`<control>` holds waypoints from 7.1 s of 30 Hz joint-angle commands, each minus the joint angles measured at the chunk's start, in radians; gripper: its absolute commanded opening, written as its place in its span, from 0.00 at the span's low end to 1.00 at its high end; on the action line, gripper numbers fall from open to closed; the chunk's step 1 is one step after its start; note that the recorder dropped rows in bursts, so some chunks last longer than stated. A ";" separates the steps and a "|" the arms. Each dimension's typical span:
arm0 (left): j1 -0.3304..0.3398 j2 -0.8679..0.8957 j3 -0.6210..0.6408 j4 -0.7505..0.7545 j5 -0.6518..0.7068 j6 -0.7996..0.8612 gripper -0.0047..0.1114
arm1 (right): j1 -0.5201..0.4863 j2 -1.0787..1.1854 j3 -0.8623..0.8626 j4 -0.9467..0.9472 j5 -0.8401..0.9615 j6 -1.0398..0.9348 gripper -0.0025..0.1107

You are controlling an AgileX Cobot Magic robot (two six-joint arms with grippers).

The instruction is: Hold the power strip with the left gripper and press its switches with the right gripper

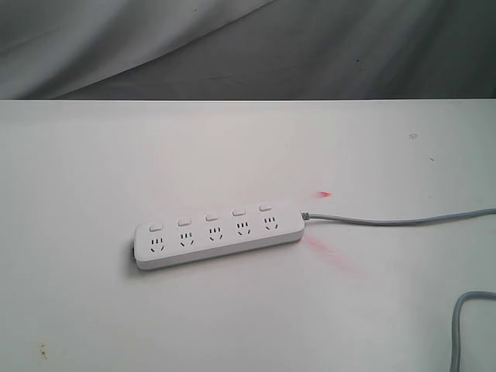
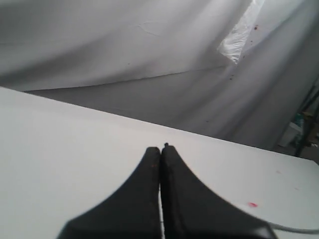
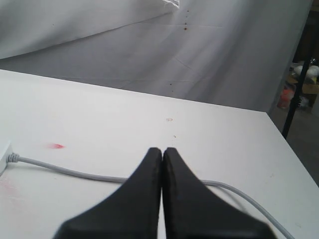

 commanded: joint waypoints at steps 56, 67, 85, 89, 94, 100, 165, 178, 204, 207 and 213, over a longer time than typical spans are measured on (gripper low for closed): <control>0.002 1.516 -0.668 -0.237 0.508 1.628 0.85 | -0.006 -0.005 0.004 0.007 0.001 0.002 0.02; 0.002 1.672 -0.793 -0.225 0.517 1.644 0.85 | -0.006 -0.005 0.004 0.007 0.001 0.002 0.02; -0.042 1.804 -0.813 -0.252 0.404 1.676 0.85 | -0.006 -0.005 0.004 0.007 0.001 0.002 0.02; -0.044 1.833 -0.813 -0.238 0.412 1.676 0.85 | -0.006 -0.005 0.004 0.007 0.001 0.002 0.02; -0.044 1.833 -0.813 -0.229 0.410 1.717 0.85 | -0.006 -0.005 0.004 0.007 0.001 0.002 0.02; -0.044 1.833 -0.813 -0.214 0.381 1.724 0.81 | -0.006 -0.005 0.004 0.007 0.001 0.002 0.02; -0.044 1.833 -0.813 -0.124 0.384 1.768 0.50 | -0.006 -0.005 0.004 0.007 0.001 0.002 0.02; -0.044 1.833 -0.813 -0.124 0.384 1.768 0.50 | -0.006 -0.005 0.004 0.007 0.001 0.002 0.02; -0.044 1.833 -0.813 -0.124 0.384 1.768 0.50 | -0.006 -0.005 -0.003 0.291 -0.506 0.160 0.02; -0.044 1.833 -0.813 -0.124 0.384 1.768 0.50 | -0.006 -0.001 -0.114 0.291 -0.326 0.157 0.02; -0.044 1.833 -0.813 -0.124 0.384 1.768 0.50 | -0.006 0.194 -0.450 0.174 0.005 0.063 0.02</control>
